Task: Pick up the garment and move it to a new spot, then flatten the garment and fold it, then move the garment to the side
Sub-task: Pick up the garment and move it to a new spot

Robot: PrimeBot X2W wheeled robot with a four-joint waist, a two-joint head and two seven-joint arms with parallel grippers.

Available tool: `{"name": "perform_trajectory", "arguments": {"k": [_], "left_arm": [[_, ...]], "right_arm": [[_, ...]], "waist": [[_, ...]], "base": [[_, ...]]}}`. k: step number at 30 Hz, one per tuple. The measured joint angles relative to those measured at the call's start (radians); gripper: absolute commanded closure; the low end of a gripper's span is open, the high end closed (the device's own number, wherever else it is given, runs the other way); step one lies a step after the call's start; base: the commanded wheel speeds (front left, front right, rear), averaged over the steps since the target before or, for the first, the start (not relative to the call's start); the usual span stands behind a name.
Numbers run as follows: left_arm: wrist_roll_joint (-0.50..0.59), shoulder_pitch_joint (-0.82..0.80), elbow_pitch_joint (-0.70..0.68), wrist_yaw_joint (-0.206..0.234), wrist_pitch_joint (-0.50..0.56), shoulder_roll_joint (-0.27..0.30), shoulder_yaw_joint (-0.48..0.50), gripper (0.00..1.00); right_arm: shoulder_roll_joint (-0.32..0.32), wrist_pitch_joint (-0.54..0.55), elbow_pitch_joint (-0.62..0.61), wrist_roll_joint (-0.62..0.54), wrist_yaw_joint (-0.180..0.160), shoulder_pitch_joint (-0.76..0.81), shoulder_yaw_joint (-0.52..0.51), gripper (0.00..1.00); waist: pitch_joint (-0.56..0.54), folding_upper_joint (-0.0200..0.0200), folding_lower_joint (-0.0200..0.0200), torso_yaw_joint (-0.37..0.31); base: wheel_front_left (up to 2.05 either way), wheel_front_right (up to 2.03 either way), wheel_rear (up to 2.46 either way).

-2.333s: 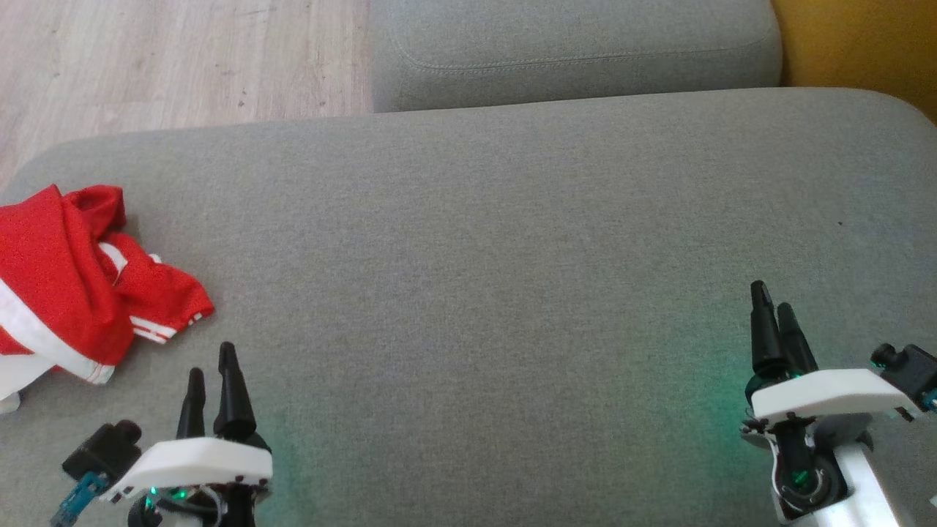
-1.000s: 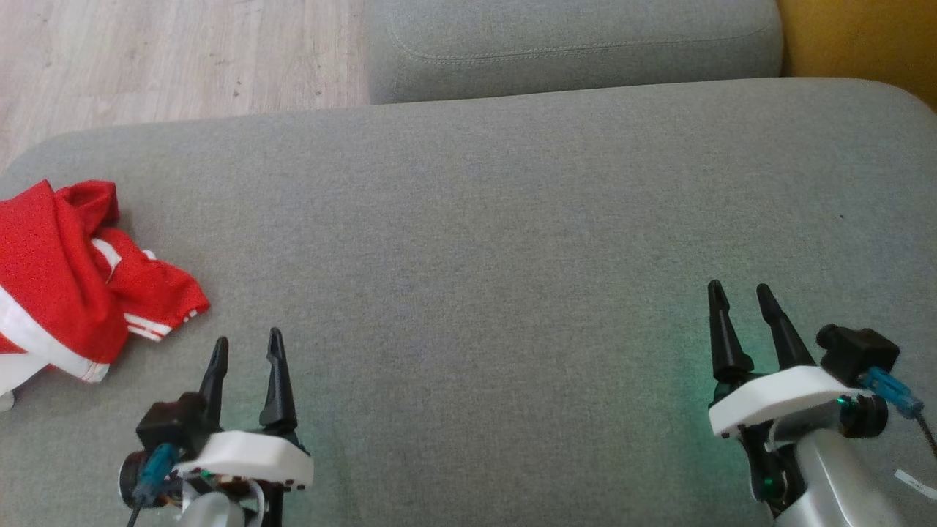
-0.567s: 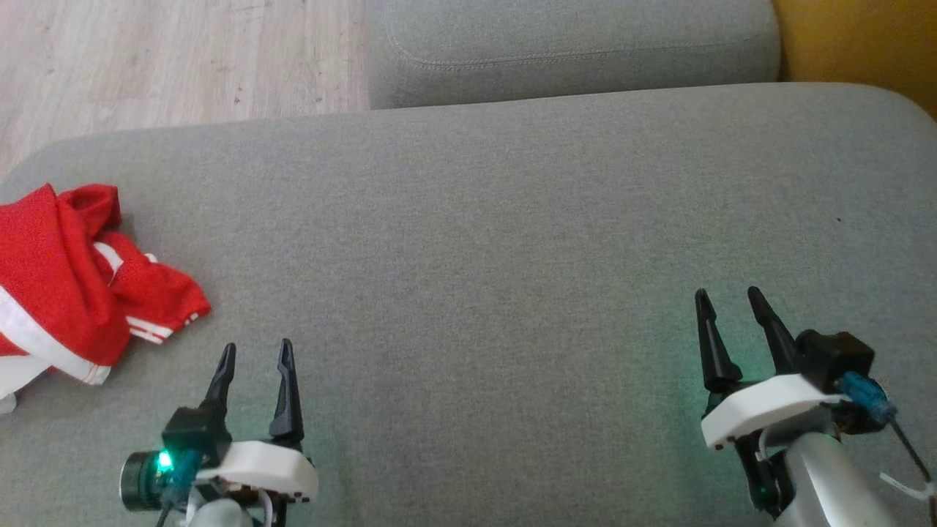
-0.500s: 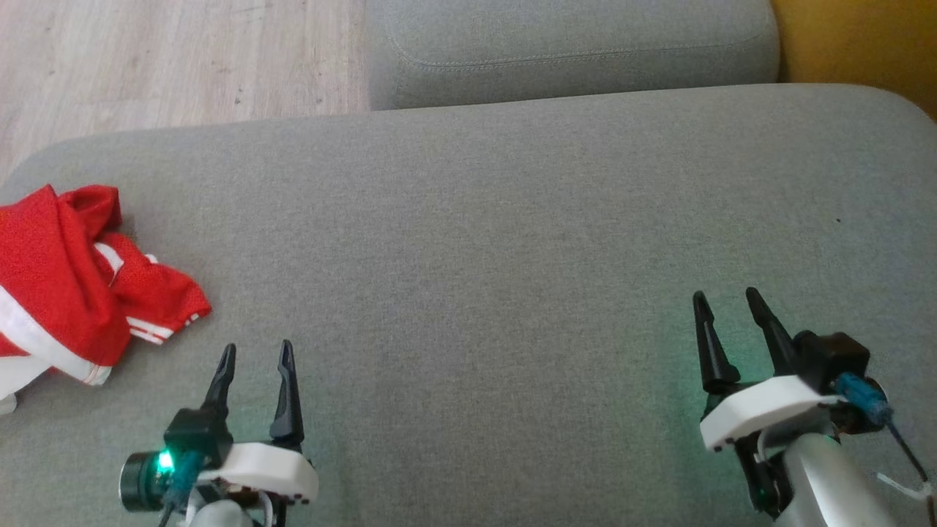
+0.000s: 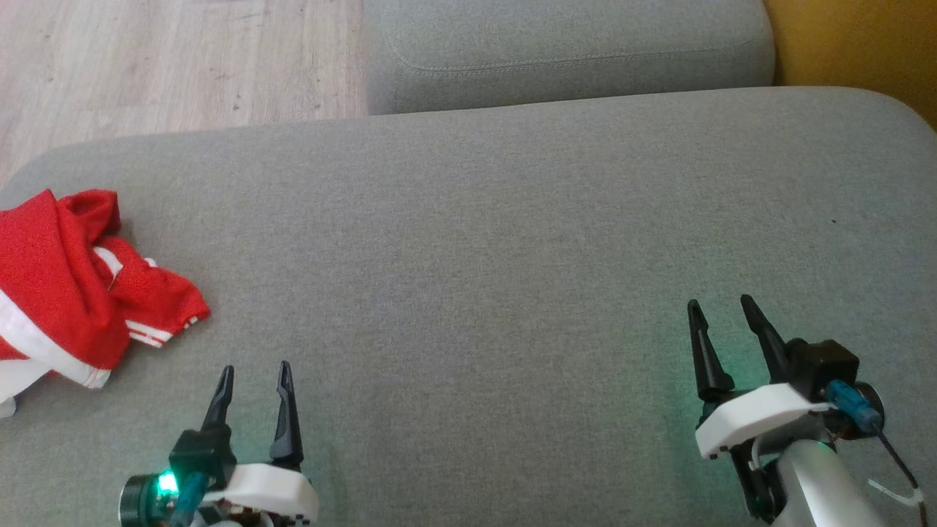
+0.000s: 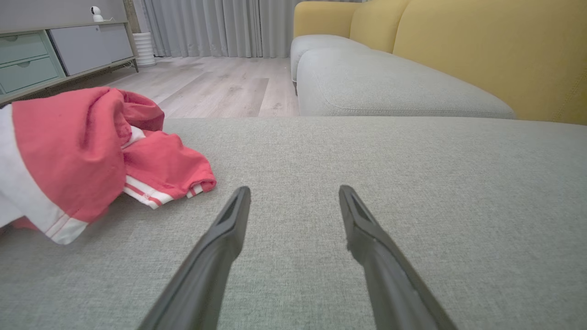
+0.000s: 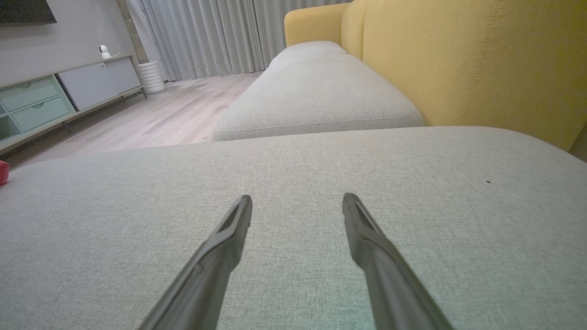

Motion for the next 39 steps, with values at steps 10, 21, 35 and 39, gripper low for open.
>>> {"name": "perform_trajectory", "arguments": {"k": [10, 21, 35, 39], "left_arm": [[-0.005, -0.001, -0.008, 0.002, 0.000, 0.000, -0.007, 0.00], [-0.050, -0.004, -0.029, 0.019, 0.000, 0.000, -0.043, 0.00], [-0.124, 0.005, -0.080, 0.063, 0.000, 0.000, -0.052, 0.00], [-0.147, 0.023, -0.089, 0.079, 0.000, -0.001, -0.042, 0.00]], "right_arm": [[0.000, 0.000, -0.002, 0.001, 0.000, 0.000, 0.003, 0.00], [-0.019, 0.000, -0.029, 0.029, 0.000, -0.006, 0.086, 0.00], [-0.053, 0.000, -0.047, 0.046, 0.000, -0.048, 0.173, 0.00], [-0.060, 0.000, -0.047, 0.046, 0.000, -0.063, 0.195, 0.00]], "waist": [[0.010, 0.0000, 0.0000, 0.021], [0.060, 0.0000, 0.0001, 0.188], [0.139, 0.0000, 0.0001, 0.427], [0.161, 0.0000, 0.0001, 0.466]], "base": [[0.00, 0.00, 0.00], [0.00, 0.00, 0.00], [0.00, 0.00, 0.00], [0.00, 0.00, 0.00]]}}
